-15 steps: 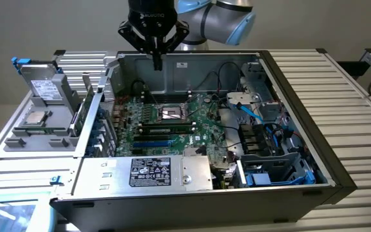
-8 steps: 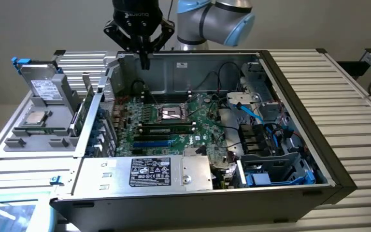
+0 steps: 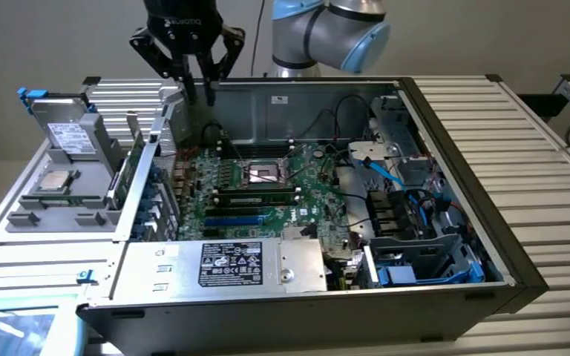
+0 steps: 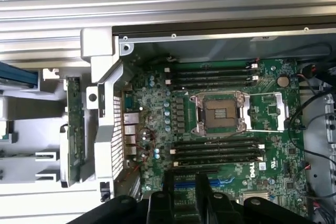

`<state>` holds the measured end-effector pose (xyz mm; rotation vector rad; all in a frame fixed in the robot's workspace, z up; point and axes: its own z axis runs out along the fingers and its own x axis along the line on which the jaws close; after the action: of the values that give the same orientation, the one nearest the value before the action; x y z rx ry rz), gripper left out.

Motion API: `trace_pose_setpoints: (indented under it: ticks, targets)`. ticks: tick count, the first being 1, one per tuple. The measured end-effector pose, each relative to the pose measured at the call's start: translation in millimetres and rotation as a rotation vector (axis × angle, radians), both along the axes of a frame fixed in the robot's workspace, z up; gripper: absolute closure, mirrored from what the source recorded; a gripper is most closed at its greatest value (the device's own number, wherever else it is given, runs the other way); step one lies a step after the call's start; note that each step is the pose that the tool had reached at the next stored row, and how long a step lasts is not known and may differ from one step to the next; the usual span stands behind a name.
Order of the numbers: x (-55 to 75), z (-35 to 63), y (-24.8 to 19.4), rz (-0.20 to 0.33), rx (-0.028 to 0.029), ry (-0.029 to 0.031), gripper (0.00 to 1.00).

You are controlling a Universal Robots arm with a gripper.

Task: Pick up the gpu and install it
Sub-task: 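Reach for the gpu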

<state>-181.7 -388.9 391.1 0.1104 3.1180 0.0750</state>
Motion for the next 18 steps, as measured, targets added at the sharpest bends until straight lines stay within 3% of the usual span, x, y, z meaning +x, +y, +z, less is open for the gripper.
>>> trace_pose_setpoints:
  ticks: [5, 18]
  targets:
    - [-18.1, -1.2, 3.8, 0.000, 0.0000, 0.0000, 0.51]
    - [-77.2, -6.4, 18.4, 0.000, 0.0000, 0.0001, 0.51]
